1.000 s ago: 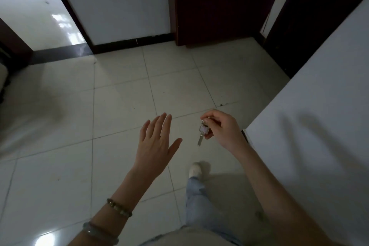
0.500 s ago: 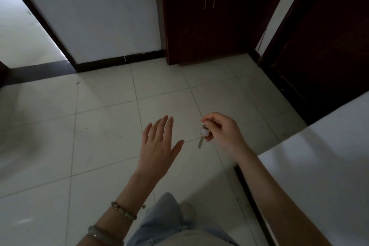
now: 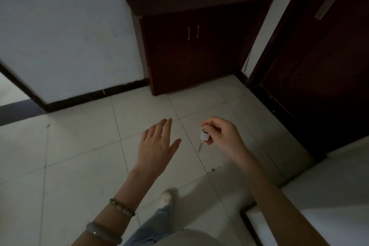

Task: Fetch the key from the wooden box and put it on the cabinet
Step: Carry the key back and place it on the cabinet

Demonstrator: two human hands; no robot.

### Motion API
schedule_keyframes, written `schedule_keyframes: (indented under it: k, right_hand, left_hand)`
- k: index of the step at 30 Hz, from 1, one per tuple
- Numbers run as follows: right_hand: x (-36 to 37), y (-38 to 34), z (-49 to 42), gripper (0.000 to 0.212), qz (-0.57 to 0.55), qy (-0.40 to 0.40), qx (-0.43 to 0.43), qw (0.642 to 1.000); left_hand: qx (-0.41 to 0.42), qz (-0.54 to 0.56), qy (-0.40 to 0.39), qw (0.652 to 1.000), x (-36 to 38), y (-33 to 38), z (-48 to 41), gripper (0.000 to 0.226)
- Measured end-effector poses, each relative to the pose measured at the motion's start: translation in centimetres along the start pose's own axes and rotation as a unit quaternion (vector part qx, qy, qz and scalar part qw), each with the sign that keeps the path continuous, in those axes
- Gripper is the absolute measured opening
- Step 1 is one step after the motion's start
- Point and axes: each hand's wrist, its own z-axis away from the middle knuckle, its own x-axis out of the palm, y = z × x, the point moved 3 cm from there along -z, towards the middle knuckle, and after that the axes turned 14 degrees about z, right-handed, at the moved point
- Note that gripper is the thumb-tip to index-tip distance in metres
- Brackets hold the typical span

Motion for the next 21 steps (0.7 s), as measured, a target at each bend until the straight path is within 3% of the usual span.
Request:
schedule_keyframes:
  k: [5,11,21]
  right_hand:
    - [-1.1,-1.3,-8.6,0.012,0.016,0.039,0.000,0.999]
    - [-3.5,-0.1,-16.4,0.013,0.009,0.081,0.020,0.996]
    - [-10.9,5.2,-33.3,0.015,0.021,0.102,0.010,0.995]
  left_hand:
    - [0.038,0.008,0.002,0.999,-1.0,-2.5,-10.1,0.059]
    - [0.078,0.002,-0.015,0.997,-0.3,-3.0,-20.5,0.060]
    - [0.093,0.034,-0.022,0.995,5.7,-0.8,-38.9,0.061]
